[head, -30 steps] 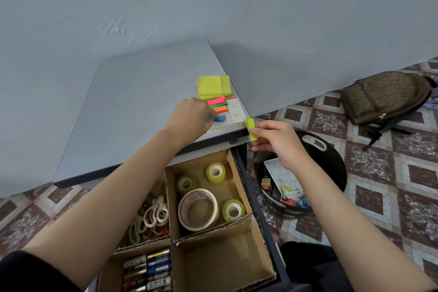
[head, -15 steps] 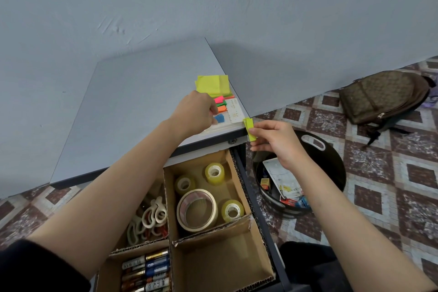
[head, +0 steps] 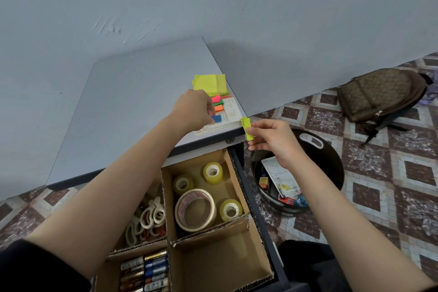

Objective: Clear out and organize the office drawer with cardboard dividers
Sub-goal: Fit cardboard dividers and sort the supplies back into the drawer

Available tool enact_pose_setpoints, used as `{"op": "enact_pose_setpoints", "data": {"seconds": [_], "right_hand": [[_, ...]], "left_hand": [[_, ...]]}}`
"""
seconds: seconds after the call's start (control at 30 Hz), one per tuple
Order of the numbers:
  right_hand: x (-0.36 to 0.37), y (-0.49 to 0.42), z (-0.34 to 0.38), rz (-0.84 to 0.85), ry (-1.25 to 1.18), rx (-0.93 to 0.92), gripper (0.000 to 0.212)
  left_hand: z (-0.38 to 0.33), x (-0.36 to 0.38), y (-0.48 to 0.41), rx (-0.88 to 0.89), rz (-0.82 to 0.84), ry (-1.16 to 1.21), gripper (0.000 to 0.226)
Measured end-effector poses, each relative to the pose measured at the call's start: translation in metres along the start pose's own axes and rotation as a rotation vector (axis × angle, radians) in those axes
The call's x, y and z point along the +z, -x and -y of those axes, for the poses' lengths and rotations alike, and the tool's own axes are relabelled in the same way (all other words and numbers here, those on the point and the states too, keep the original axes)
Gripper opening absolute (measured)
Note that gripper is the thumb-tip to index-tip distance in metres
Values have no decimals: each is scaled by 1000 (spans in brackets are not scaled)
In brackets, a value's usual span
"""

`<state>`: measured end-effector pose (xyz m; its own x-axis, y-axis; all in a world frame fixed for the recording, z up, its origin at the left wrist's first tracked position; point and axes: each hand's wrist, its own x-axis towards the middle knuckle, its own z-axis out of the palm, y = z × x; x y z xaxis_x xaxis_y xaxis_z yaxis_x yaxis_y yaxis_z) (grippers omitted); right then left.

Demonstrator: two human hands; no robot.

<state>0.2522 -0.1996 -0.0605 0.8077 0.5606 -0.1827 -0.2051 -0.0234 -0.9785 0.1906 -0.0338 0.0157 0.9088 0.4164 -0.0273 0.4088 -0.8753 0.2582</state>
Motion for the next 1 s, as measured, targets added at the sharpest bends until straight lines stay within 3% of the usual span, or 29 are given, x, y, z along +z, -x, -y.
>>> {"op": "enact_pose_setpoints", "data": {"seconds": [0.5, 0.8, 1.0], "right_hand": [[0, 3, 2, -4, 24, -13, 19], [11, 19, 5, 67, 54, -50, 8], [30, 46, -10, 204, 133, -27, 7]], "left_hand": [[6, 4, 10, 21, -88, 85, 23], [18, 2, 56, -73, -95, 608, 11], [45, 17, 123, -163, 51, 781, 13]]}}
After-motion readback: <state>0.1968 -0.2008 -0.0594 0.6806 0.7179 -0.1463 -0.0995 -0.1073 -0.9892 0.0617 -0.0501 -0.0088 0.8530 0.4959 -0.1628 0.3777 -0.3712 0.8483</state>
